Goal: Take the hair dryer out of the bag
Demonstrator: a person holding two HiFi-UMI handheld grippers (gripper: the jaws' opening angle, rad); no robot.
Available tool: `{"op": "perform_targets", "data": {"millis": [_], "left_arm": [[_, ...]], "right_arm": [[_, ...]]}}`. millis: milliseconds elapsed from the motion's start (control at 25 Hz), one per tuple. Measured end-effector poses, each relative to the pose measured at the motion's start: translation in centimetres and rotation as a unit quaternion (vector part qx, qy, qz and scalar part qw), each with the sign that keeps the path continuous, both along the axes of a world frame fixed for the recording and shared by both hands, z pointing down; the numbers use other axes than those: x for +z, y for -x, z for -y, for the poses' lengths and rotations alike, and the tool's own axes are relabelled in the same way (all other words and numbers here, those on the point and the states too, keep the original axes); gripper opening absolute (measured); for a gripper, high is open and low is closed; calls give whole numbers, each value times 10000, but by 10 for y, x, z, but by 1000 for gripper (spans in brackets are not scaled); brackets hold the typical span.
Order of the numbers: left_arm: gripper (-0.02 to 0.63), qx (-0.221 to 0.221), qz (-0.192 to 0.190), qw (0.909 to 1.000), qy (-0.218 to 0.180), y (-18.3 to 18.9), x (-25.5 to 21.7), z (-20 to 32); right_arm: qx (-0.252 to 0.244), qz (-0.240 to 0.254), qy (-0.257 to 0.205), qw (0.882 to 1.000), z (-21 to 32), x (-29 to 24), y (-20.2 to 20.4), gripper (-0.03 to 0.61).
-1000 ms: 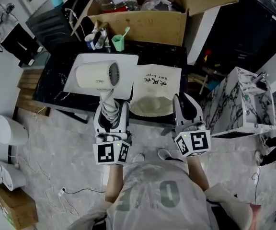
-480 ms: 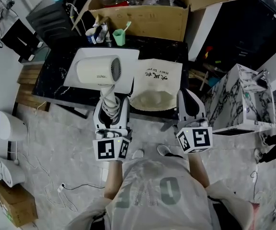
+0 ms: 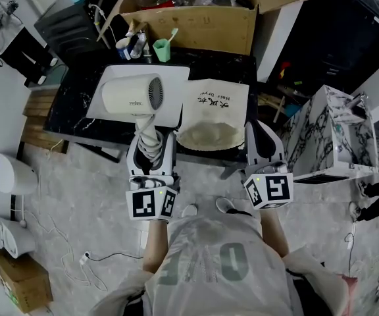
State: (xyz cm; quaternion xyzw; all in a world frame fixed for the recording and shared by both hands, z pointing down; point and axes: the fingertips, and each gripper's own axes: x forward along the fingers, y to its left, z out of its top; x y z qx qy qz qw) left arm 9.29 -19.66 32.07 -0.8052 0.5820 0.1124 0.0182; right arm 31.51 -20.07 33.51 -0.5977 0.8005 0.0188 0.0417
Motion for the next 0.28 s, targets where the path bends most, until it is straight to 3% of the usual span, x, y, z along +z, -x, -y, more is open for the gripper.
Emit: {"op": "perform_targets", "data": {"millis": [280], "left_arm": [[278, -57, -18, 10000, 63, 3, 2, -4]], "right_arm": [[-71, -105, -36, 9999, -1, -3, 3, 46]]}}
